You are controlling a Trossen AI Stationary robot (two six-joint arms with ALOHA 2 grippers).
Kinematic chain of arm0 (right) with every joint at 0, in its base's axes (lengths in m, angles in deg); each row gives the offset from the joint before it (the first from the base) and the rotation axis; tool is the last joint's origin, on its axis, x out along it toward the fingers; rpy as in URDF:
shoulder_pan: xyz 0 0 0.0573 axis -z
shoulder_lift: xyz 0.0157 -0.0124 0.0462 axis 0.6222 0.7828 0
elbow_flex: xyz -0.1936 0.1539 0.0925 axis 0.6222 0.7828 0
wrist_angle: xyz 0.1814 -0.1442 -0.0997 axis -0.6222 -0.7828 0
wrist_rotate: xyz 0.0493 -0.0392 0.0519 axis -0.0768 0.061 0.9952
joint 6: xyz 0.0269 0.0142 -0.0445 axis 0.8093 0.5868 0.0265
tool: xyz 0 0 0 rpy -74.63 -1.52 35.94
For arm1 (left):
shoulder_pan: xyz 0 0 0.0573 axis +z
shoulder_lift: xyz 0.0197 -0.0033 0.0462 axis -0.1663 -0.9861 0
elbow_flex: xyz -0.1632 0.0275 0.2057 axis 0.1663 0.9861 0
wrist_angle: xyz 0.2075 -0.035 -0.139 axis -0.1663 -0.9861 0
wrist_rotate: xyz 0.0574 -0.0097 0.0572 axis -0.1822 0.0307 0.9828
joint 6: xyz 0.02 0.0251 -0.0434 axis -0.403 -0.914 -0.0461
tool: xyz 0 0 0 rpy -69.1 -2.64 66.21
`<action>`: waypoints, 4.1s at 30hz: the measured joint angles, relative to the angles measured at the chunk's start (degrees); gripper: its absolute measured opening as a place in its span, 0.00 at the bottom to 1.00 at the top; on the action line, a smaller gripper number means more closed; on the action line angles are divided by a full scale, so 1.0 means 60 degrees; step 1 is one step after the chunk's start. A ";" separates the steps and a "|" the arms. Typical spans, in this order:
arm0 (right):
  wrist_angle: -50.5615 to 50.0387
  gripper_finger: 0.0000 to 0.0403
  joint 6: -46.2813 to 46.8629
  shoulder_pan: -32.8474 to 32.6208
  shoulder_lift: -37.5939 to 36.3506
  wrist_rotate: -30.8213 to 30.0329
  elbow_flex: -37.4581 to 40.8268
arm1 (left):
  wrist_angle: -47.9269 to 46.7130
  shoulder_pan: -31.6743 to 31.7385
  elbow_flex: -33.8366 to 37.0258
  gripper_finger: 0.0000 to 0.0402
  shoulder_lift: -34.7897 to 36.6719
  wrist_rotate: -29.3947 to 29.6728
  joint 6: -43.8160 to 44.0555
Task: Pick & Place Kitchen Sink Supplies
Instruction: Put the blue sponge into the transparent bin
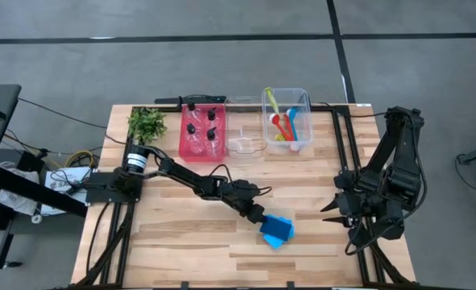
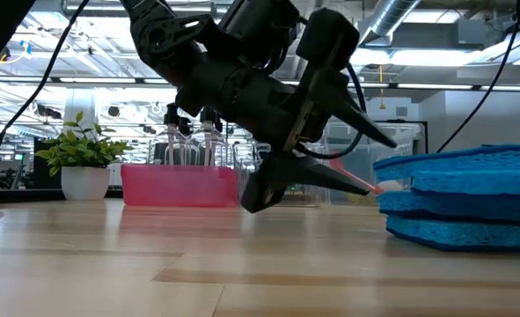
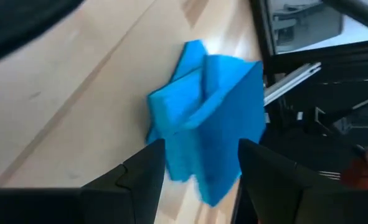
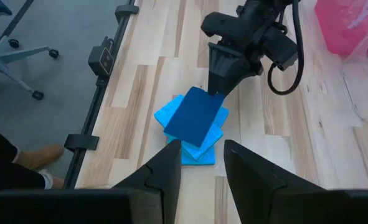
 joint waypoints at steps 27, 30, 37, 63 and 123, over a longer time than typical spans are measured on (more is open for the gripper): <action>0.0002 0.29 0.0000 0.0000 0.0000 -0.0029 0.0000 | 0.0502 -0.0010 -0.0008 0.51 0.0004 -0.0034 -0.0190; -0.0001 0.29 0.0000 0.0000 0.0000 -0.0029 0.0000 | 0.0543 -0.0005 -0.0028 0.51 -0.0053 0.0096 -0.0190; -0.0001 0.29 0.0000 0.0000 0.0000 -0.0029 0.0000 | 0.0543 -0.0022 -0.0037 0.51 -0.0217 0.0095 -0.0180; -0.0005 0.29 -0.0004 0.0000 0.0000 -0.0029 0.0000 | 0.0611 -0.0015 -0.0216 0.31 -0.0214 0.0168 -0.0185; 0.0009 0.29 0.0000 0.0000 0.0000 -0.0029 0.0000 | 0.2277 0.0055 -0.0216 0.03 -0.0189 -0.0102 -0.0944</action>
